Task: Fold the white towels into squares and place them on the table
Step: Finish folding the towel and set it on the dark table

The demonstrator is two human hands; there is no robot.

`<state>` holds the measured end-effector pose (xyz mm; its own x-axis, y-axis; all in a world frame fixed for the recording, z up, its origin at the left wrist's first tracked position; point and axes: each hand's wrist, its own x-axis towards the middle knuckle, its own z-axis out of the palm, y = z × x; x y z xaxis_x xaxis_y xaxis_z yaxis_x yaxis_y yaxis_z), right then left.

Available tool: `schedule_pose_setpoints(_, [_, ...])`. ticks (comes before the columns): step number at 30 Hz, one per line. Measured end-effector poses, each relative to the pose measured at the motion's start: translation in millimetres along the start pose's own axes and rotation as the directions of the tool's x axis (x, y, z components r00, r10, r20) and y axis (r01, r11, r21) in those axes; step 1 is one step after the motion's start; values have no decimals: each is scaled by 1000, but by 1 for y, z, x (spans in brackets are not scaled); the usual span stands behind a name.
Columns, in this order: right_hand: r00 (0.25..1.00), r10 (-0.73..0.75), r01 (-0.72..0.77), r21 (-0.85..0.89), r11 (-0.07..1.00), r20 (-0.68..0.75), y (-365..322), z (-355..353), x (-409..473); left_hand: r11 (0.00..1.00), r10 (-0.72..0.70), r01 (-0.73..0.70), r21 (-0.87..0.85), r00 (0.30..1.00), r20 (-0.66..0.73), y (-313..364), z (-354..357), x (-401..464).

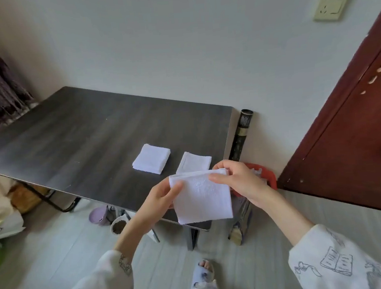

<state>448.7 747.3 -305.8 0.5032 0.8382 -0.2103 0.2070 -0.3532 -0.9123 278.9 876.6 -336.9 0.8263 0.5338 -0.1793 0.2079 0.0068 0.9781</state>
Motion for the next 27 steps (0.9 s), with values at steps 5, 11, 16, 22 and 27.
schedule_pose_setpoints(5, [978, 185, -206, 295, 933, 98, 11, -10, 94, 996, -83, 84, 39, 996, -21, 5, -27, 88])
schedule_pose_setpoints(11, [911, 389, -408, 418, 812, 134, 38, -16, 173, 961, -251, 246, 122, 968, 24, -10, -46, 177])
schedule_pose_setpoints(16, [818, 534, -563, 496, 661, 215, 68, -11, 205, 912, -406, 397, 106, 911, 79, -44, -50, 223])
schedule_pose_setpoints(22, [692, 701, -631, 615, 472, 172, 104, 4, 238, 857, -503, 465, 221, 850, 159, -84, -56, 278])
schedule_pose_setpoints(27, [634, 771, -645, 589, 487, 57, 122, 9, 263, 819, -554, 482, 312, 807, 205, -103, -57, 320])
